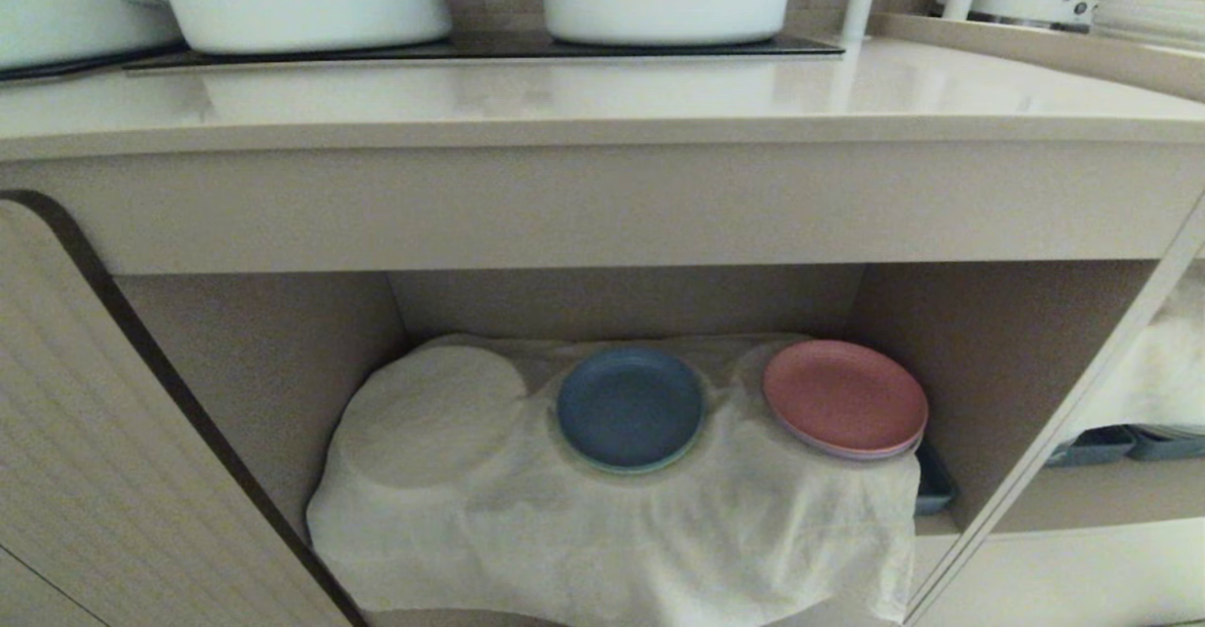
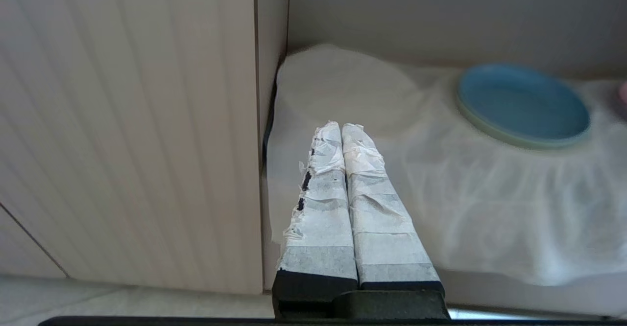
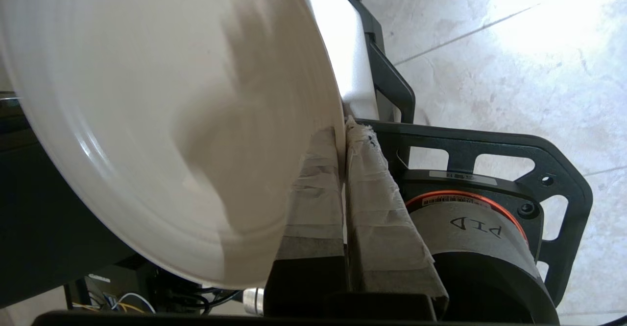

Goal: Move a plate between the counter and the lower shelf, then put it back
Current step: Put the plate in the cupboard

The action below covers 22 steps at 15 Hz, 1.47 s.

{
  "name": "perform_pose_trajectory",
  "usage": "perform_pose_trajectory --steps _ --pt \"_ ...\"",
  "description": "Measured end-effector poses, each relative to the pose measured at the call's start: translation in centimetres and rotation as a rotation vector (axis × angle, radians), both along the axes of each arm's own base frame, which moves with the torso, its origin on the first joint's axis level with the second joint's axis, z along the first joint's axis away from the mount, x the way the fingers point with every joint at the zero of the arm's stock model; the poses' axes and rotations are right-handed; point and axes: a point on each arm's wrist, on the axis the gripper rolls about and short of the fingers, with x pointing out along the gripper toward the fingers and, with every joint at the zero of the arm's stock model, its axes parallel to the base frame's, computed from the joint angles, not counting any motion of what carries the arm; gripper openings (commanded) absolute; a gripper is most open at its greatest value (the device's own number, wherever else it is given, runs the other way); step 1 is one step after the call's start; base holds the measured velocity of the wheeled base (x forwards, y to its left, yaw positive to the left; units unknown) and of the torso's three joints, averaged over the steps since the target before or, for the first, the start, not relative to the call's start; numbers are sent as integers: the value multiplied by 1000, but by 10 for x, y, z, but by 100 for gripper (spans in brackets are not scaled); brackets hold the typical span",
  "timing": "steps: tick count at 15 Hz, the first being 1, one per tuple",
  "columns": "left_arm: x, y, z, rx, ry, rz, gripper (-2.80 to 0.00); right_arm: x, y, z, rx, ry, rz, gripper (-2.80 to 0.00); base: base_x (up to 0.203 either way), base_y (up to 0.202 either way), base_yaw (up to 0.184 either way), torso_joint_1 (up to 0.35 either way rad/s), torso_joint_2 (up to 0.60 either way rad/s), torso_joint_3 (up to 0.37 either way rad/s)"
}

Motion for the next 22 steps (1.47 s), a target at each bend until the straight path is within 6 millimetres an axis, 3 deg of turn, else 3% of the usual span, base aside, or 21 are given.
perform_pose_trajectory --steps 22 --pt "0 0 0 0 -2 0 -280 -1 0 1 5 -15 1 -280 0 0 0 -3 16 16"
